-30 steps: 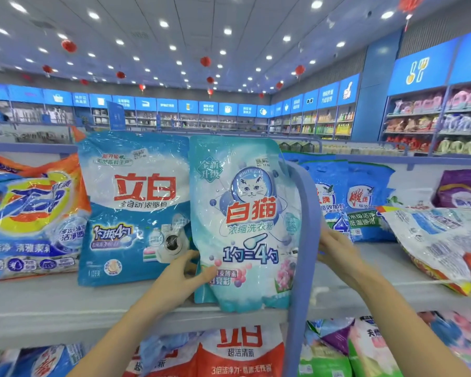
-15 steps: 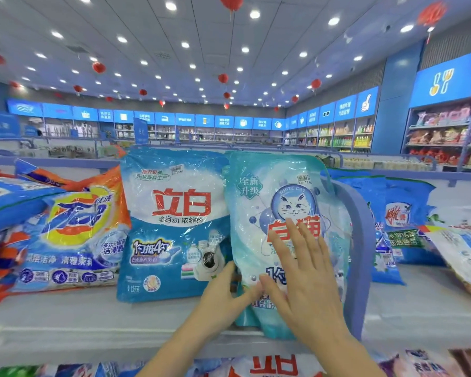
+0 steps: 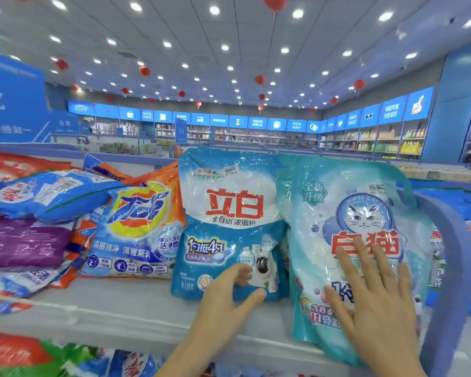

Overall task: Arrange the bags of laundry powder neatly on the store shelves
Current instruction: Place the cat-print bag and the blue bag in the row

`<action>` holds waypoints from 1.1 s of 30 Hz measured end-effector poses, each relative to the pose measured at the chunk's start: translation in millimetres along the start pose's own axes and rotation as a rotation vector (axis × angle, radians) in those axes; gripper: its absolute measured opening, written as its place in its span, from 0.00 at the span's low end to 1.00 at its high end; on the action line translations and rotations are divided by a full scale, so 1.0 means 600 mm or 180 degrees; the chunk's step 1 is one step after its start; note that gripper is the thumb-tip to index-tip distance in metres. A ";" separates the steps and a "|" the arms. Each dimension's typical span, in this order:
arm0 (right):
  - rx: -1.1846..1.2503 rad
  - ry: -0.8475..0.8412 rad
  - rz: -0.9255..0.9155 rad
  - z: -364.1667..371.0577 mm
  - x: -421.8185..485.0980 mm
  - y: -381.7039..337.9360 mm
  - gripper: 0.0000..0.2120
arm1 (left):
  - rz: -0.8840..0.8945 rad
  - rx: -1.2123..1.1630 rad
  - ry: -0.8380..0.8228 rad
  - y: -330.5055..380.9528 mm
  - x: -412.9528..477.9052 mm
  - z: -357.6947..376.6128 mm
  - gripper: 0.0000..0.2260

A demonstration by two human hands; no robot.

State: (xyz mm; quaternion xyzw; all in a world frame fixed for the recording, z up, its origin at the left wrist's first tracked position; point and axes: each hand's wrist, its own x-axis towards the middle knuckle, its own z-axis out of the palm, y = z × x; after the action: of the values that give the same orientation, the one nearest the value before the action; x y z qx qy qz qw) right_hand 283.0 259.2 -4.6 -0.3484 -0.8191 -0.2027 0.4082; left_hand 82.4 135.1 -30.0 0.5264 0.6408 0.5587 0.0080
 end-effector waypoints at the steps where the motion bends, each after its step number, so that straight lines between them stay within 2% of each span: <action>1: -0.0007 0.0014 -0.0005 0.001 0.000 0.001 0.30 | -0.0030 0.0018 0.0084 -0.003 -0.005 -0.014 0.19; 5: 0.0055 0.0138 0.0012 -0.003 0.001 -0.007 0.32 | -0.0109 0.0183 0.0474 -0.004 -0.034 -0.093 0.13; 10: 0.0244 0.0284 -0.0039 0.013 0.012 0.001 0.35 | -0.0306 0.0655 0.1056 -0.010 -0.064 -0.211 0.17; 14: 0.0782 0.0609 -0.0138 0.003 0.034 -0.064 0.30 | -0.0340 0.1301 0.1296 -0.017 -0.085 -0.307 0.20; 18: 0.1530 0.0649 -0.0478 -0.032 0.045 -0.163 0.32 | -0.0354 0.1783 0.1509 -0.026 -0.093 -0.383 0.16; 21: 0.2041 0.0344 -0.0664 -0.035 0.070 -0.260 0.25 | -0.0346 0.2072 0.1548 -0.037 -0.086 -0.435 0.13; 24: 0.2230 0.0033 -0.0776 -0.018 0.096 -0.365 0.21 | -0.0285 0.2333 0.1548 -0.069 -0.075 -0.493 0.18; 27: 0.2266 0.0038 -0.0980 0.008 0.127 -0.477 0.18 | -0.0261 0.2405 0.1560 -0.122 -0.055 -0.565 0.19; 33: 0.1900 0.0093 -0.1207 0.068 0.204 -0.701 0.23 | -0.0105 0.2545 0.1249 -0.235 0.024 -0.697 0.23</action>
State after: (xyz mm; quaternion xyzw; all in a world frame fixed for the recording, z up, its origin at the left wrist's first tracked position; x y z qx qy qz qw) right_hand -99.9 49.9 50.6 -0.0525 -0.8864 -0.0315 0.4588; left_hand -268.2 -125.9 33.6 0.3620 0.8042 0.3560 -0.3090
